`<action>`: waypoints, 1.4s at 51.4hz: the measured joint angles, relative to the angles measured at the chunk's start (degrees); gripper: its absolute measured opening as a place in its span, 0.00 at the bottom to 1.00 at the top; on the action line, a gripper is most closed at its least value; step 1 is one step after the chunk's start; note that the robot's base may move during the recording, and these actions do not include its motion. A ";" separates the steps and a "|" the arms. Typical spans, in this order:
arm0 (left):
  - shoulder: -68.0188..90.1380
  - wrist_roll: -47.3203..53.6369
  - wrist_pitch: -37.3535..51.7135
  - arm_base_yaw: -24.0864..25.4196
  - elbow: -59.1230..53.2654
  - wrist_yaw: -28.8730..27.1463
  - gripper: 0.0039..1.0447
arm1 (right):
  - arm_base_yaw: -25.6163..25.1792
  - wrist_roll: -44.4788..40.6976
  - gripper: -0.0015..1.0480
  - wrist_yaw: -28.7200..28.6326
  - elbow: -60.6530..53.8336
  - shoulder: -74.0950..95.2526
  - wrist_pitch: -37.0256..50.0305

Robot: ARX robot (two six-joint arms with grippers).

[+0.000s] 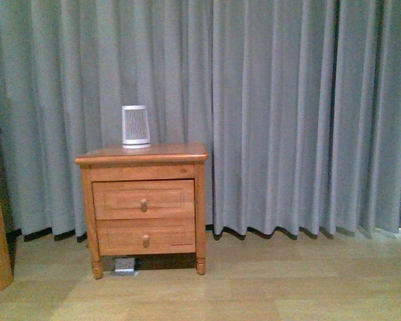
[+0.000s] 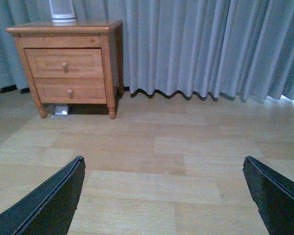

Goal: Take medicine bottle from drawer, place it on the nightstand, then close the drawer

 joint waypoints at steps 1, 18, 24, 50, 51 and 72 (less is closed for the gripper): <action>0.00 0.00 0.00 0.00 0.00 0.00 0.94 | 0.00 0.00 0.93 0.00 0.00 0.00 0.00; 0.00 0.00 0.00 0.00 0.00 0.00 0.94 | 0.00 0.00 0.93 -0.02 0.02 0.00 0.00; 0.00 0.00 0.00 0.00 0.00 0.00 0.94 | 0.00 0.00 0.93 0.00 0.00 0.00 0.00; 0.00 0.00 0.00 0.00 0.00 0.00 0.94 | 0.00 0.00 0.93 0.00 0.00 0.00 0.00; 0.00 0.00 0.00 0.00 0.00 0.00 0.94 | 0.00 0.00 0.93 0.00 0.00 0.00 0.00; 0.00 0.00 0.00 0.00 0.00 -0.02 0.94 | 0.00 0.00 0.93 -0.02 0.00 0.00 0.00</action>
